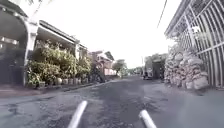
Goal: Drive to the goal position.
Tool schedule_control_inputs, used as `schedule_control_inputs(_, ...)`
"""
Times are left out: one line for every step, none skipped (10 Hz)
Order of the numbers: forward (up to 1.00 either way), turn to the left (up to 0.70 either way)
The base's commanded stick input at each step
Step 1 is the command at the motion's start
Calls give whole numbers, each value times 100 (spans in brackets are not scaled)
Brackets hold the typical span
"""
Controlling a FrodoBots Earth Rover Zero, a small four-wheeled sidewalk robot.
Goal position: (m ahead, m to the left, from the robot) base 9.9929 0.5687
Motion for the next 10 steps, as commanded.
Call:
schedule_control_inputs(70, -17)
schedule_control_inputs(70, -2)
schedule_control_inputs(70, 0)
schedule_control_inputs(70, 0)
schedule_control_inputs(70, 0)
schedule_control_inputs(70, 0)
schedule_control_inputs(70, 0)
schedule_control_inputs(70, 0)
schedule_control_inputs(70, 0)
schedule_control_inputs(70, 0)
